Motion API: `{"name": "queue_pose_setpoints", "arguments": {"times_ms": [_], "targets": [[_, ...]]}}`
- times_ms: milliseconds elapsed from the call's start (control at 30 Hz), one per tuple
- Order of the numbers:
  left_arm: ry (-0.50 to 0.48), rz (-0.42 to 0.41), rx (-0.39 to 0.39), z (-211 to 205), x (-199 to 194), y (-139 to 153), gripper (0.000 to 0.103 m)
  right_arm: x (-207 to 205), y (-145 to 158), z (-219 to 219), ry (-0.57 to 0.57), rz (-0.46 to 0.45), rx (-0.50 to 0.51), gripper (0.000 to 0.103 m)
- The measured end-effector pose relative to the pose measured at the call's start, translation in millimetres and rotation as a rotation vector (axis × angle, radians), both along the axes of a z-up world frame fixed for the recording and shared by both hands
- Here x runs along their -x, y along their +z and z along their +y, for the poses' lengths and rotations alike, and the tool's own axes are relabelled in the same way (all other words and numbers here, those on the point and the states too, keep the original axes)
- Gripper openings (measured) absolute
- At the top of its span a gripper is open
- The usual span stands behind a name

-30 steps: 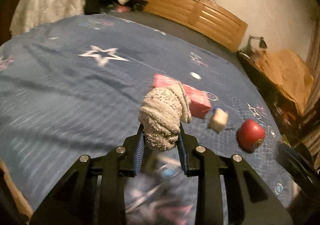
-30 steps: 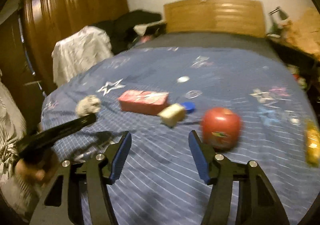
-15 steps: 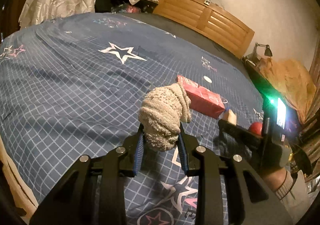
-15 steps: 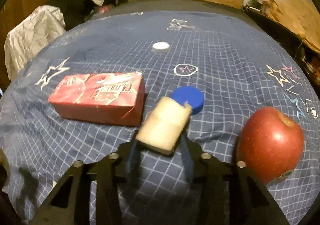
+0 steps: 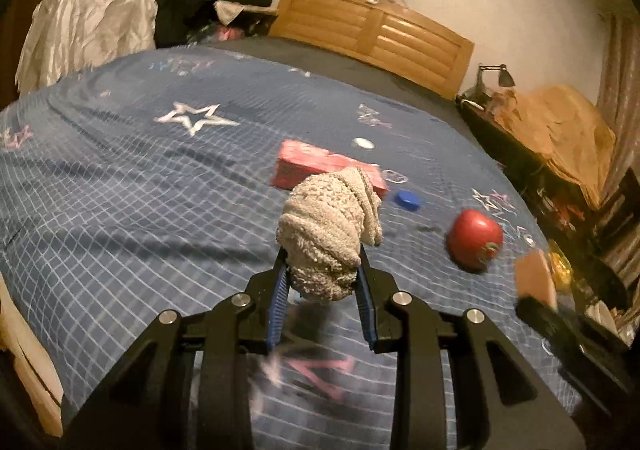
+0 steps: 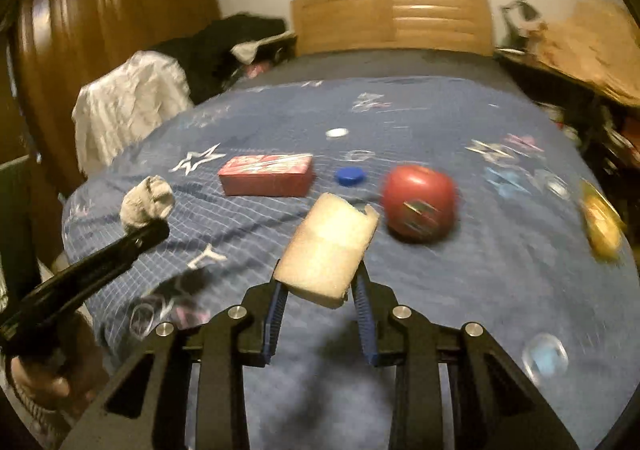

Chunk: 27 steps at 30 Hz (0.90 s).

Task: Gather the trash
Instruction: 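Carry the sock and sponge over the white bucket with both grippers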

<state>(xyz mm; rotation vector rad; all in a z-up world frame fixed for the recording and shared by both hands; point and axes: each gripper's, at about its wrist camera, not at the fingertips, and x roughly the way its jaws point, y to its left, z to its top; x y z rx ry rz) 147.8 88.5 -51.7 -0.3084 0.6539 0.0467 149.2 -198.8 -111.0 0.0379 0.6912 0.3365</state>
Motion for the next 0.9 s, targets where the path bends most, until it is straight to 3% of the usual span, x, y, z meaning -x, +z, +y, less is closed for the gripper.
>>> {"name": "queue_pose_setpoints", "arguments": {"times_ms": [200,400,900], "targets": [[-0.093,-0.031,-0.139,-66.6,17.6,7.0,0.029,50.6,-8.7,-44.0,-0.108,-0.029,-0.041,0.033],[-0.152,-0.053,-0.256,-110.5,35.9,8.7,0.029,76.5,1.6,-63.3,-0.110,-0.083,-0.070,0.033],[-0.204,-0.071,-0.308,-151.7,40.0,23.8,0.030,101.8,25.0,-86.9,-0.157,-0.153,-0.076,0.034]]}}
